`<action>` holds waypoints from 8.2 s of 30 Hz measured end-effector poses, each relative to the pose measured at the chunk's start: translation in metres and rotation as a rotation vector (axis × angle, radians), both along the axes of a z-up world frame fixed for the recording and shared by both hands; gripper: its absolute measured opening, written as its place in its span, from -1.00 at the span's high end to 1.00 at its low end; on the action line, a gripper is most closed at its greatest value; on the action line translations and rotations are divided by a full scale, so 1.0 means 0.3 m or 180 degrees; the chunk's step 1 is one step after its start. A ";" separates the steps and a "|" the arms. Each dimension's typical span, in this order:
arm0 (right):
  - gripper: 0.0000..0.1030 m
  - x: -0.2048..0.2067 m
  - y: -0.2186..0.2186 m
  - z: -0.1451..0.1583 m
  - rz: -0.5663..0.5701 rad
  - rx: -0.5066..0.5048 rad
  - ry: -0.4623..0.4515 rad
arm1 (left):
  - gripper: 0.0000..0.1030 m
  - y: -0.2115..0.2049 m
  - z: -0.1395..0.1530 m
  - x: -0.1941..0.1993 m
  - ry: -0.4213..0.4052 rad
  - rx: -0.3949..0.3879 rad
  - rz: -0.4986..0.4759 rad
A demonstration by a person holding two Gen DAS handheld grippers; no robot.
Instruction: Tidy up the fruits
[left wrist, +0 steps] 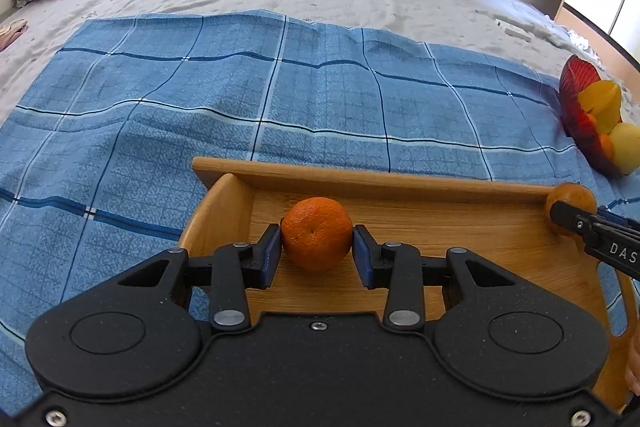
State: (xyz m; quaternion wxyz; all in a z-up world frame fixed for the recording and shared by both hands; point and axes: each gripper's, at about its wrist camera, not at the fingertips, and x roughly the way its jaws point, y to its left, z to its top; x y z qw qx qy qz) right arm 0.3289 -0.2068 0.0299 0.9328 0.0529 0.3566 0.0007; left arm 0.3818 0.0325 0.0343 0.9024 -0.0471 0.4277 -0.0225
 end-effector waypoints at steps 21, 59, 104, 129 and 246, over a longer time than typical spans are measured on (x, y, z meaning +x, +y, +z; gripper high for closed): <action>-0.58 -0.024 -0.006 0.032 0.0145 0.0047 -0.0017 | -0.53 -0.007 0.007 -0.018 -0.0054 0.0109 0.0017; -1.00 -0.660 0.005 0.124 0.0716 0.0022 -0.0846 | -0.93 -0.081 0.170 -0.768 -0.0769 0.0126 -0.0500; -1.00 -1.085 -0.031 -0.104 -0.0006 -0.0314 -0.1329 | -0.96 -0.064 -0.033 -1.203 -0.1349 0.0257 -0.0380; -0.63 -1.137 -0.055 -0.138 -0.0239 -0.0093 -0.1370 | -0.29 -0.042 -0.073 -1.199 -0.1206 0.0287 -0.0288; -0.26 -0.826 -0.020 0.111 0.0232 0.0203 -0.1436 | -0.07 -0.022 0.154 -0.910 -0.1228 -0.0067 -0.0256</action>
